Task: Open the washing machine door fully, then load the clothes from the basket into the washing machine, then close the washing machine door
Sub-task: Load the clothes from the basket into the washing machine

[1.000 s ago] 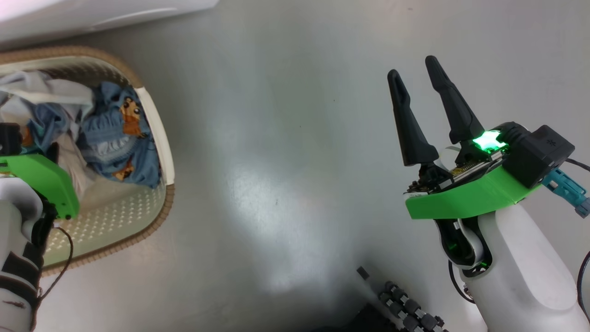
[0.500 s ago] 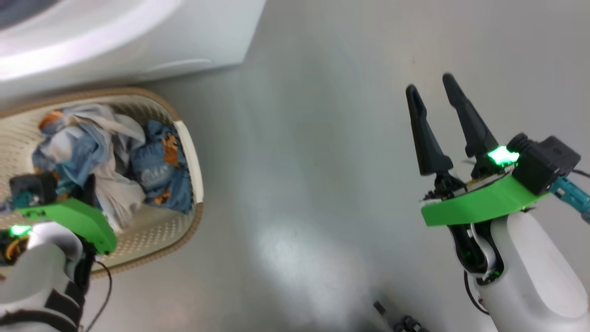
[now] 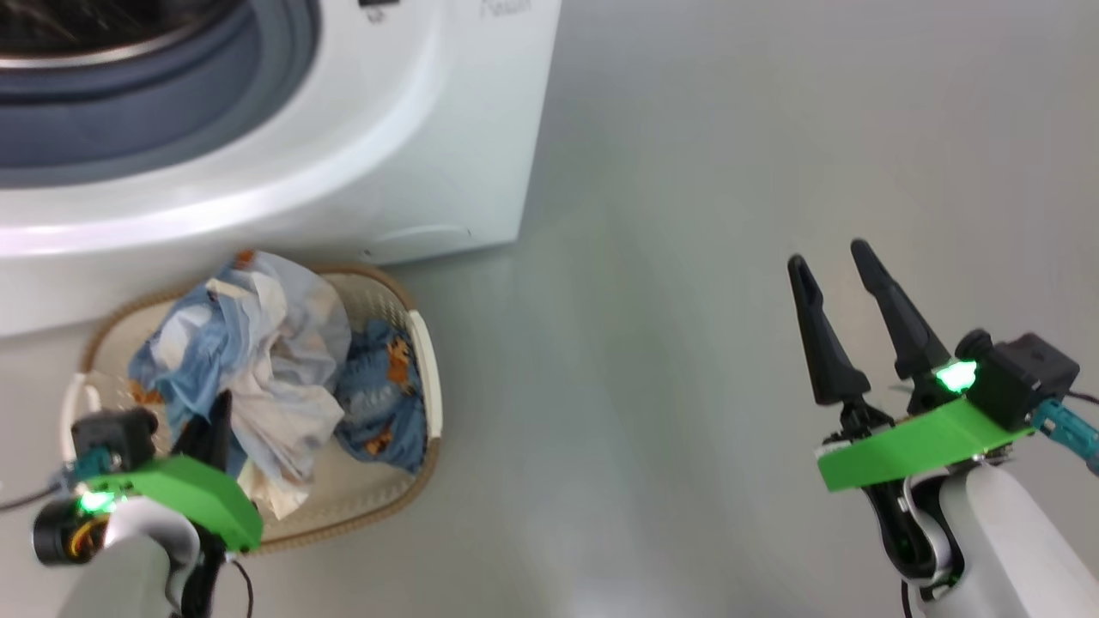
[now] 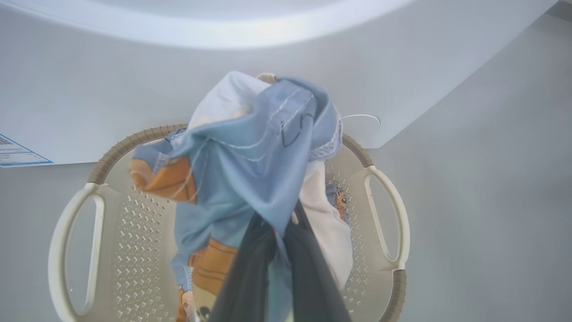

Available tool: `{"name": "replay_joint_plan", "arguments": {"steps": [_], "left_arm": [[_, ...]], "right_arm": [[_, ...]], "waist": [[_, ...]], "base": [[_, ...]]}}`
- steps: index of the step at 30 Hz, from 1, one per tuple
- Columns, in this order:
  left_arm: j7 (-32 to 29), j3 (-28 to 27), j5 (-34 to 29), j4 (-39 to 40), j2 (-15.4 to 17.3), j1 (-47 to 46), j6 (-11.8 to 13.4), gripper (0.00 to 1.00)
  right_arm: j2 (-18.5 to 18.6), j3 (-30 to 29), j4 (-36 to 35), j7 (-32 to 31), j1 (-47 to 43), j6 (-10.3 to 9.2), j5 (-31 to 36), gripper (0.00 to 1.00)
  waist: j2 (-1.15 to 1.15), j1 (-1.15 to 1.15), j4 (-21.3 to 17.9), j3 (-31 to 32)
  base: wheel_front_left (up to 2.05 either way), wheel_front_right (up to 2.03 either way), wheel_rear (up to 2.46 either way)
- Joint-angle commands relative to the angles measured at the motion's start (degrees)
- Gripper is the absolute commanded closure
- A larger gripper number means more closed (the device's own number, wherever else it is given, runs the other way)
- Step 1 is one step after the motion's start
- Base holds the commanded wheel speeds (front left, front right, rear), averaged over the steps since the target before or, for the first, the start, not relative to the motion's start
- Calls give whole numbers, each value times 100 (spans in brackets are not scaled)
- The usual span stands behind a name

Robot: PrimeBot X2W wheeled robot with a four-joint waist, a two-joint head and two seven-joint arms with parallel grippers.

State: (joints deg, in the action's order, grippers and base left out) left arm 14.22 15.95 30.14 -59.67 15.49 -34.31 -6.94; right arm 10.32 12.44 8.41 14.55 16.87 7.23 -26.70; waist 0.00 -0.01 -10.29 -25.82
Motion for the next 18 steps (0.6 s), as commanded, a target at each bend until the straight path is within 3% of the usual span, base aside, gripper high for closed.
{"name": "replay_joint_plan", "arguments": {"steps": [1, 18], "left_arm": [[76, -242, -105, 237, 178, 273, 47, 100], [77, -1399, -1120, 2439, -124, 1823, 180, 100]], "right_arm": [[85, 51, -92, 45, -202, 25, -23, 0], [329, -185, -89, 45, -936, 25, -76, 0]], "waist": [[0, 1, 247, 597], [0, 1, 399, 1525]], "base": [[0, 0, 0], [0, 0, 0]]}}
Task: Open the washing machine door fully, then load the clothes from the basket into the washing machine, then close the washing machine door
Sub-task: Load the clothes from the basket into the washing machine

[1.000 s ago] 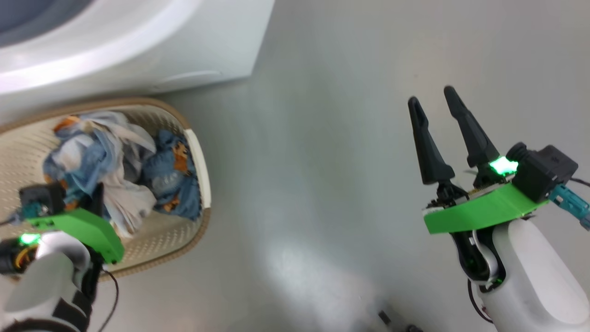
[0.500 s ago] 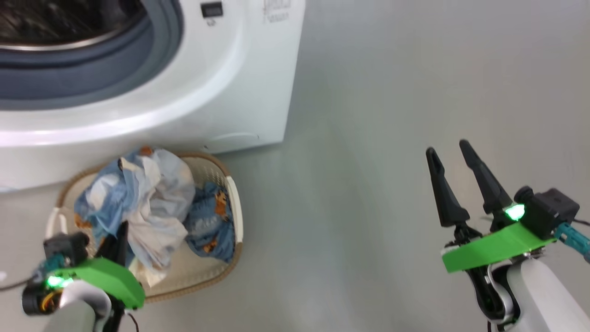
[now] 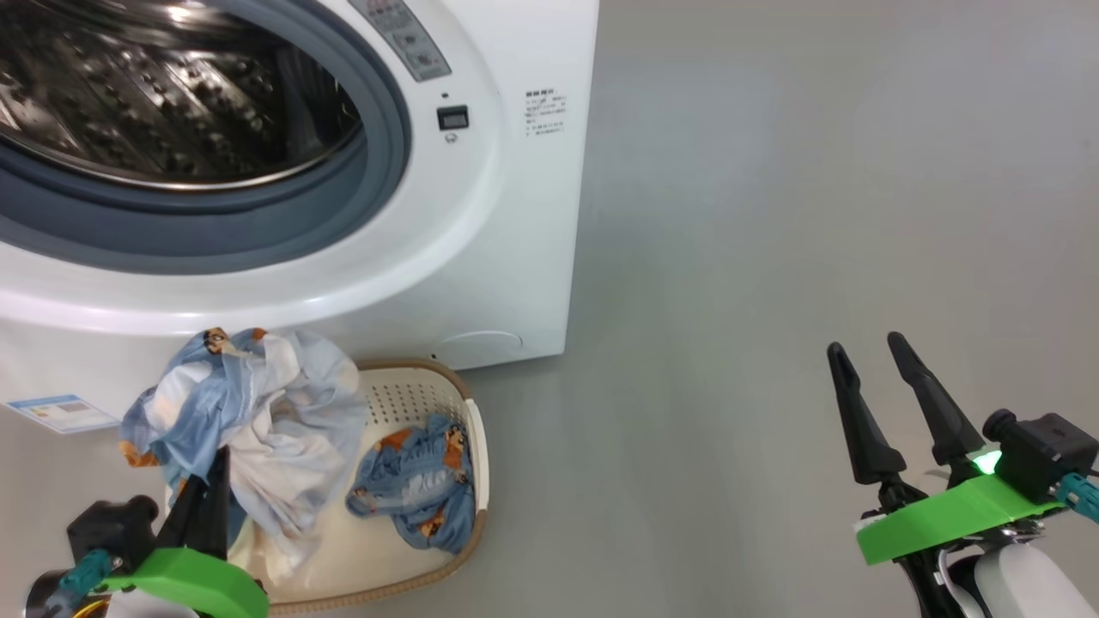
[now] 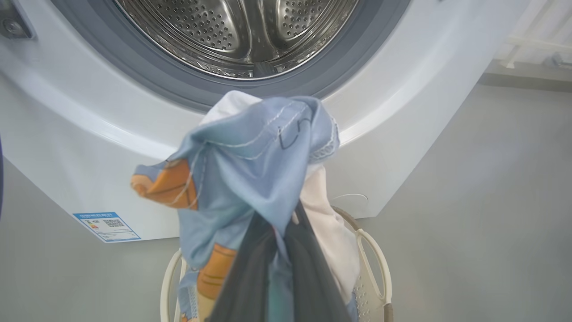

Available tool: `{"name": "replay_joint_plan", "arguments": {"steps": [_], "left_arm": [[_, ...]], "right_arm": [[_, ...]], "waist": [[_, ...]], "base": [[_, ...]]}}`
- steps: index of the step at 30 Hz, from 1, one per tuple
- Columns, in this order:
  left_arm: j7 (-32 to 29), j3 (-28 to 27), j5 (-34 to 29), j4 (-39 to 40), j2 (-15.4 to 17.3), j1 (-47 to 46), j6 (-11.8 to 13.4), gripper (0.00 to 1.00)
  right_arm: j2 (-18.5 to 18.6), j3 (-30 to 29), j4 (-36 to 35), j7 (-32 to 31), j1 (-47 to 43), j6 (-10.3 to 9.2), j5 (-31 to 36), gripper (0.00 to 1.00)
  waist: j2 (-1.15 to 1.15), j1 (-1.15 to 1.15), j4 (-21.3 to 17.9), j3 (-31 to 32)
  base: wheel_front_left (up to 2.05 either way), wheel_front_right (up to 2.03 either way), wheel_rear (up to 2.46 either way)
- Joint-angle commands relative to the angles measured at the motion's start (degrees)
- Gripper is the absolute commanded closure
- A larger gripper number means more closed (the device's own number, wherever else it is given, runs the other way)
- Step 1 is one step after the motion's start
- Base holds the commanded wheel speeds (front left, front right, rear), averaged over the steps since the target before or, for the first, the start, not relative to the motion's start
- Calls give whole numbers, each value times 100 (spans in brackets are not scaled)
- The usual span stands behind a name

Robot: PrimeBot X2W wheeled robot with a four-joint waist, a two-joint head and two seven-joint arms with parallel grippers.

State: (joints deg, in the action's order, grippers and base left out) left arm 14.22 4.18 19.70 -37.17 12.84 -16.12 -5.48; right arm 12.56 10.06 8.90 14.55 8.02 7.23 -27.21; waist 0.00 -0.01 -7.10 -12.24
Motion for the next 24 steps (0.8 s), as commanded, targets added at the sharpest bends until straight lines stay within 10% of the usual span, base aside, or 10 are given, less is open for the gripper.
{"name": "replay_joint_plan", "arguments": {"steps": [1, 24], "left_arm": [[77, -290, -124, 324, 115, 80, 33, 100], [77, -1339, -748, 2540, -521, 1591, -17, 100]], "right_arm": [[113, 34, -140, 45, -87, 25, -25, 0], [78, -268, -165, 45, -490, 25, -14, 0]], "waist": [[0, 1, 88, 194], [0, 1, 164, 501]], "base": [[0, 0, 0], [0, 0, 0]]}}
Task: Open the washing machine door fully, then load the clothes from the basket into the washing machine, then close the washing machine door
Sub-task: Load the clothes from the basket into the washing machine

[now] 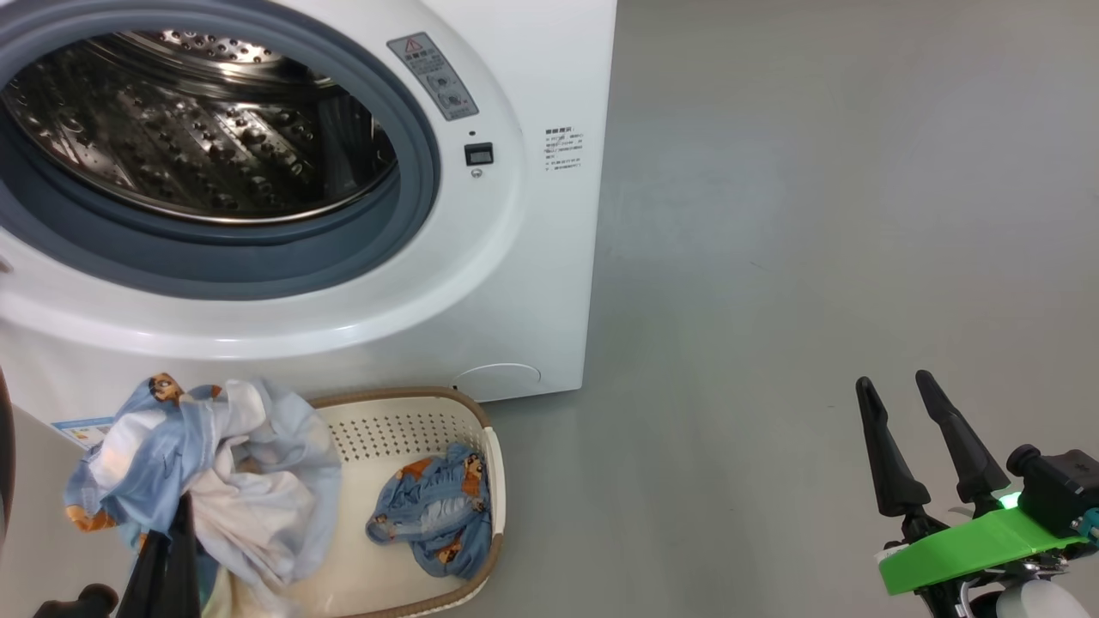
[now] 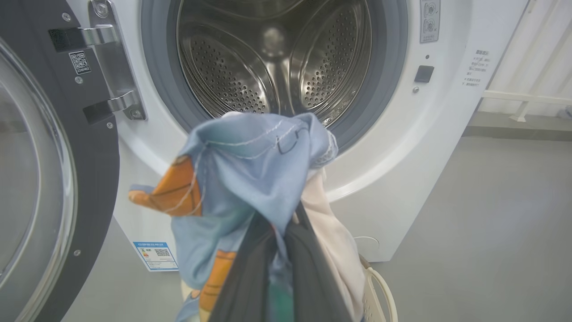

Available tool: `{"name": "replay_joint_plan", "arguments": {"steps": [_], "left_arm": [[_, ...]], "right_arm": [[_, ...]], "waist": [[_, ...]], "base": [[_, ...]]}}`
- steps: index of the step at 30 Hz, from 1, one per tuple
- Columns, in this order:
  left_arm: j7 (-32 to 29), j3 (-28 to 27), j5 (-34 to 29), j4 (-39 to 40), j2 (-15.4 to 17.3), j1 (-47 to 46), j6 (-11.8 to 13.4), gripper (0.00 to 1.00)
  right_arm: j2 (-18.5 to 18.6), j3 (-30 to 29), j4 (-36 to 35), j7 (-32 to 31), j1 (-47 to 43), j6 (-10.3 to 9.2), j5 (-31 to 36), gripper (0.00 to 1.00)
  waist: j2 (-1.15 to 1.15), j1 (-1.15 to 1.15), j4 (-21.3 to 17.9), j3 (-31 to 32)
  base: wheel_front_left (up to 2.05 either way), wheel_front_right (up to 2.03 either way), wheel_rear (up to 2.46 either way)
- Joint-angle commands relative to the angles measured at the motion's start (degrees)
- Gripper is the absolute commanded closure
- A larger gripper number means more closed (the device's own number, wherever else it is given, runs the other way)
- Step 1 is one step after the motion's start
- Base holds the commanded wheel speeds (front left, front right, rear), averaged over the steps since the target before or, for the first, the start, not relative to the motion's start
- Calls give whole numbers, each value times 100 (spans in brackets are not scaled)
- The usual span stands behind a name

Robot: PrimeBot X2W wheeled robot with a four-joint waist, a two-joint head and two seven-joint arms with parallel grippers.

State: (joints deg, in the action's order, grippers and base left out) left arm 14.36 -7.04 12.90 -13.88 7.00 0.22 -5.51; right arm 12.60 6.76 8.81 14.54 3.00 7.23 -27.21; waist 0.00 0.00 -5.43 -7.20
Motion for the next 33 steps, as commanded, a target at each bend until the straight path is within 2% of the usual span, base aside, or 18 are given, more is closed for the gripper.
{"name": "replay_joint_plan", "arguments": {"steps": [1, 11, 18, 26, 33], "left_arm": [[63, -230, -79, 248, 32, -17, -16, 100], [63, -377, -91, 262, -131, -85, -51, 100], [63, -453, -114, 194, -149, -524, -90, 100], [63, -556, -154, 83, 100, -1375, -133, 100], [63, -556, -271, -369, 505, -2623, -136, 100]], "right_arm": [[69, 56, -155, 46, 4, 25, -14, 0], [34, 51, -189, 46, 5, 25, -7, 0], [-50, 54, -222, 46, 104, 25, 12, 0], [-126, 168, -231, 46, 362, 25, 26, 0], [-268, 253, -243, 46, 616, 25, 42, 0]], "waist": [[0, 0, -4, -4], [0, 0, -64, -97], [0, 0, -104, -347], [0, 0, -226, -820], [0, 0, -408, -1301]], "base": [[0, 0, 0], [0, 0, 0], [0, 0, 0], [0, 0, 0], [0, 0, 0]]}}
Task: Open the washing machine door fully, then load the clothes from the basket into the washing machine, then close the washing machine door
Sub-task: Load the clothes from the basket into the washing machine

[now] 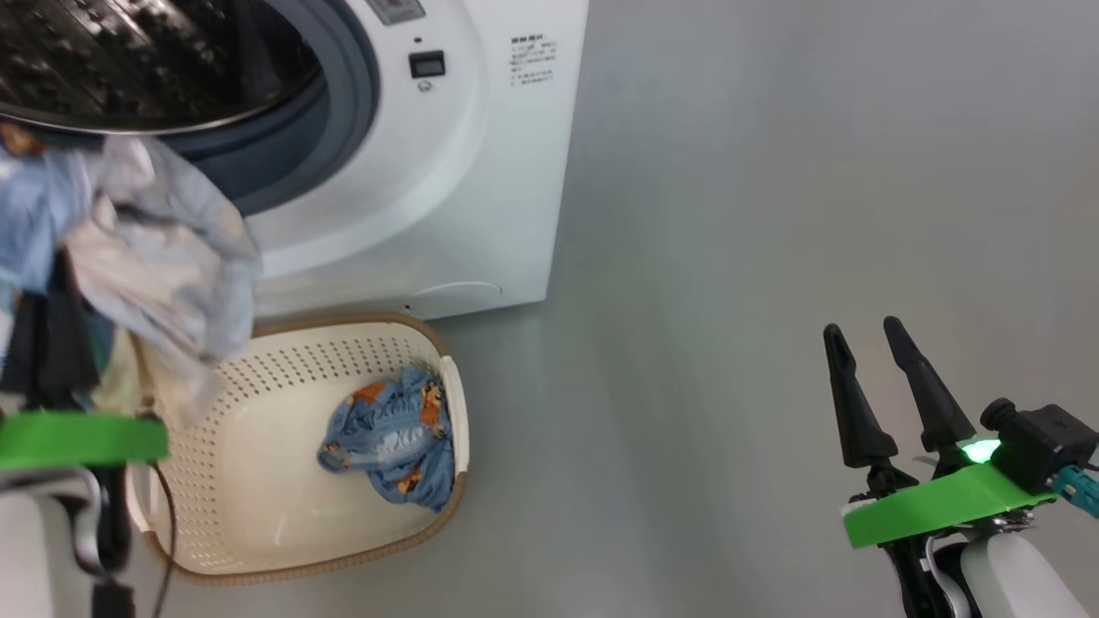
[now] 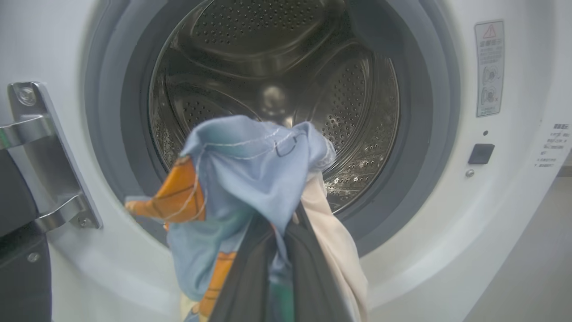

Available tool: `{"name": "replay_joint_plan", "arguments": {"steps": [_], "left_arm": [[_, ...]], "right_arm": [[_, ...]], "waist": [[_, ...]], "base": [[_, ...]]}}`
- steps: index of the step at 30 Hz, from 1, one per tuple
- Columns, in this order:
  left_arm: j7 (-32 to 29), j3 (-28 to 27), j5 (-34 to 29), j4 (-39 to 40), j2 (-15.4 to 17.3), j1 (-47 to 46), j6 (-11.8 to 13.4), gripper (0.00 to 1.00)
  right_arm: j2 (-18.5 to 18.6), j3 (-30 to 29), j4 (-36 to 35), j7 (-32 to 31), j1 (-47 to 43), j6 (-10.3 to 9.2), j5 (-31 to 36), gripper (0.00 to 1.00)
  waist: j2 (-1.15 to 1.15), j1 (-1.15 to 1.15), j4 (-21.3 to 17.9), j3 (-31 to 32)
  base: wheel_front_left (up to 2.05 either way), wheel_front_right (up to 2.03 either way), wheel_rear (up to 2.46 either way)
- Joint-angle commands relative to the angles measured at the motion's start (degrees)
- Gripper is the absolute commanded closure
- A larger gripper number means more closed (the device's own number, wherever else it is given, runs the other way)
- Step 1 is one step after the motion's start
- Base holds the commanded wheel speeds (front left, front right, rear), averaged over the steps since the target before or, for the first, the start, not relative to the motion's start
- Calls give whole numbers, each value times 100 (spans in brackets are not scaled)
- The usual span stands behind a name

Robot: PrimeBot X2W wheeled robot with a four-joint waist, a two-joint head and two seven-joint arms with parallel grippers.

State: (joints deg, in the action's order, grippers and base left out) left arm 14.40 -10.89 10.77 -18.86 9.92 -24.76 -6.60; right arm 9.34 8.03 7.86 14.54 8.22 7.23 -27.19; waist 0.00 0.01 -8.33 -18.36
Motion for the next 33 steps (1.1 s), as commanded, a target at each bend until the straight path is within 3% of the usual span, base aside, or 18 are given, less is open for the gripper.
{"name": "replay_joint_plan", "arguments": {"steps": [1, 8, 21, 33], "left_arm": [[60, -169, -69, 56, 267, -311, -19, 100], [-17, -32, -211, -808, 681, -1623, 15, 100], [-301, 326, -448, -2913, 1139, -3873, 142, 100], [-21, 528, -617, -3996, 1461, -5184, 335, 100]], "right_arm": [[41, 141, -154, 46, 131, 25, 42, 0], [-81, 145, -176, 46, 390, 25, 43, 0], [-229, 280, -227, 46, 751, 25, 50, 0], [-341, 430, -258, 46, 836, 25, 16, 0]], "waist": [[0, -1, -146, -249], [0, -1, -322, -694], [0, -1, -583, -1362], [0, -1, -839, -1723]], "base": [[0, 0, 0], [0, 0, 0], [0, 0, 0], [0, 0, 0]]}}
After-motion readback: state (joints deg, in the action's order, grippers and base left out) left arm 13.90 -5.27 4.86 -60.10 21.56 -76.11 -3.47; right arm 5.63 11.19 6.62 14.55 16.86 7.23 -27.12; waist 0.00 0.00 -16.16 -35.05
